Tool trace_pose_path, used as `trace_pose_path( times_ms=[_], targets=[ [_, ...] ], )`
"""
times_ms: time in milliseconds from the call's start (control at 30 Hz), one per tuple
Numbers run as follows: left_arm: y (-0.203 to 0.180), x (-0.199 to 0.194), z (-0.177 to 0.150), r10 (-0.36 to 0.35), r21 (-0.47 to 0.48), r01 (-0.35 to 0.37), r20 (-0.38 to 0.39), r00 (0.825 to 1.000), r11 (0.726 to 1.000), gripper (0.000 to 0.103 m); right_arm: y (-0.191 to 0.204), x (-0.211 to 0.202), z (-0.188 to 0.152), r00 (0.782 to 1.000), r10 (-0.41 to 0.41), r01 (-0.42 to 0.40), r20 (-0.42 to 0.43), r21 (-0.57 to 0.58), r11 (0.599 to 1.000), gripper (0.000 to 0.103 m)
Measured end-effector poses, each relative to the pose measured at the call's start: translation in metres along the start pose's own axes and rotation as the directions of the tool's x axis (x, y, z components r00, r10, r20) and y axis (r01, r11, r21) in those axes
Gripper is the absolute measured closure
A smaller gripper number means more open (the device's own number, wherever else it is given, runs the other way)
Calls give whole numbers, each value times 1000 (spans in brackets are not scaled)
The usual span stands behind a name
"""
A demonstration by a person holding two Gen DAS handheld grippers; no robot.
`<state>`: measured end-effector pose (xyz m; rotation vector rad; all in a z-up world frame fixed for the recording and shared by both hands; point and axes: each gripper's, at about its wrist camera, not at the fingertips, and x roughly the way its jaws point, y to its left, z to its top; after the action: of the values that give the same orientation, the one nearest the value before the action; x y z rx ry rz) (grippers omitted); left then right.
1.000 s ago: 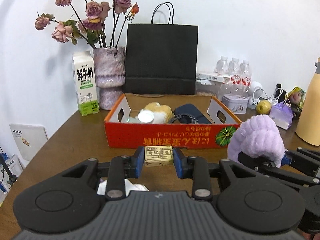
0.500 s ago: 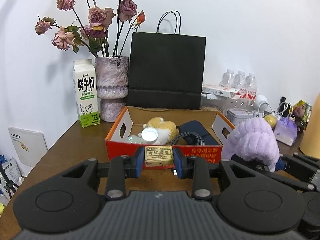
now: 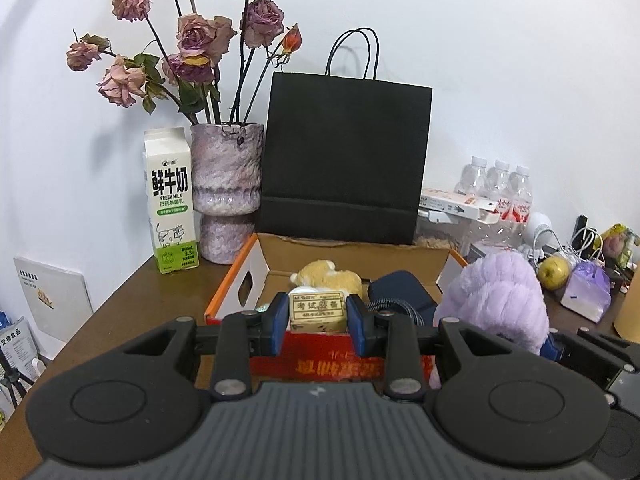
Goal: Organize objects
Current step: 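Carry the lavender towel and beige block toward the red box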
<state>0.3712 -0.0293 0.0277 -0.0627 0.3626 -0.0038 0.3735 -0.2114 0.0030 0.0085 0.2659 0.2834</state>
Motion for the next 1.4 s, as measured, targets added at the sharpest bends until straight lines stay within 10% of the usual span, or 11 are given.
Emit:
trace_pose_path(
  times_ms=[1400],
  targets=[
    [7, 127, 41, 72, -43, -72, -5, 997, 996, 71, -32, 129, 30, 999, -36, 36, 0, 24, 999, 76]
  ],
)
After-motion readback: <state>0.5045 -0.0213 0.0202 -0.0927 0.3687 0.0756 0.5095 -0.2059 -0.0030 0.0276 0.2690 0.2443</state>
